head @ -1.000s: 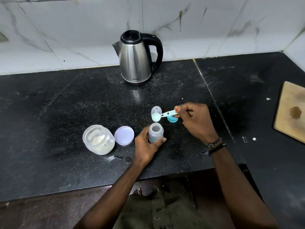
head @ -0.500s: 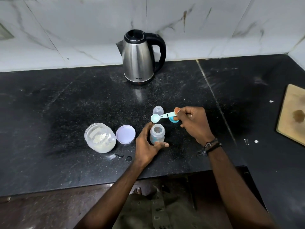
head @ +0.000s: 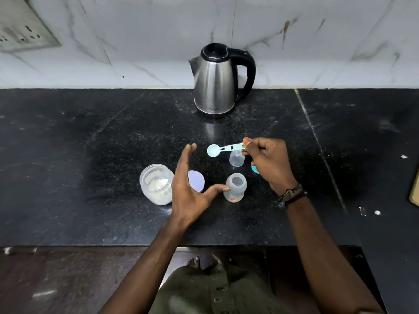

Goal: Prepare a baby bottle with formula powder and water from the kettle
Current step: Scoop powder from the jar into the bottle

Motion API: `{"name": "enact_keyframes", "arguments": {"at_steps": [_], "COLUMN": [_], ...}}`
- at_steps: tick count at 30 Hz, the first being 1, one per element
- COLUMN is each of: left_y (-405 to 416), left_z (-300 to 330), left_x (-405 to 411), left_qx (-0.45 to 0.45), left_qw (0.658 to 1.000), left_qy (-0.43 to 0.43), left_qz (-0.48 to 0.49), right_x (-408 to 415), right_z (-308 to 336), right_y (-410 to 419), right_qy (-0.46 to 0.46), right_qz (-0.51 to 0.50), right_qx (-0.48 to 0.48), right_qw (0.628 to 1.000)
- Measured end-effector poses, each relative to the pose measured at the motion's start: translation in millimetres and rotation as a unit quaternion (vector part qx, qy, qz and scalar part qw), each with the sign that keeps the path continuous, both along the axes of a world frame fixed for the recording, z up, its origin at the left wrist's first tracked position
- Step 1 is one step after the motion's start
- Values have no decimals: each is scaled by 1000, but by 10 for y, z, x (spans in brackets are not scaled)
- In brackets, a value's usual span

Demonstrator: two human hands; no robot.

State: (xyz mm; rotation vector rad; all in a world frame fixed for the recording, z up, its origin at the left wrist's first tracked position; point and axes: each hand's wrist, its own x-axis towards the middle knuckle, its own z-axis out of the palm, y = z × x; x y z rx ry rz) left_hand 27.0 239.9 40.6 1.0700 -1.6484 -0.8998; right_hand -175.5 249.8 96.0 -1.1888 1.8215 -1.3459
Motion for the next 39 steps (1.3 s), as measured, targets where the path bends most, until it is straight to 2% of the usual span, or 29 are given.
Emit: {"name": "enact_keyframes", "arguments": {"at_steps": [6,13,18,23,25,32,39], "left_y": [-126,-241,-253,-219,-200,-233,-216], "left_z": [104,-152,-395,-473,-492,-558,-561], "left_x": [468,952,1088,1083,1069,1081,1078], "left_qx": [-63,33,117,142,138,119,131], "left_qw": [996,993,988,986,987,989,987], "left_qy": [-23,-66,-73,-56,-57,-64,-57], "left_qz": [59,89,73,62,61,68,75], "right_x": [301,747,1106,1469,1552,1738,1755], "right_z": [61,67,-15,-24,5,10,-30], "right_y": [-191,-373,-481,-524,-520,-610,-626], "right_qy": [-12,29,154,342,385,422,426], "right_qz": [38,111,177,239,259,280,275], "right_qx": [-6,-3,1,72,100,133,119], "right_qw": [999,993,972,906,880,852,854]}}
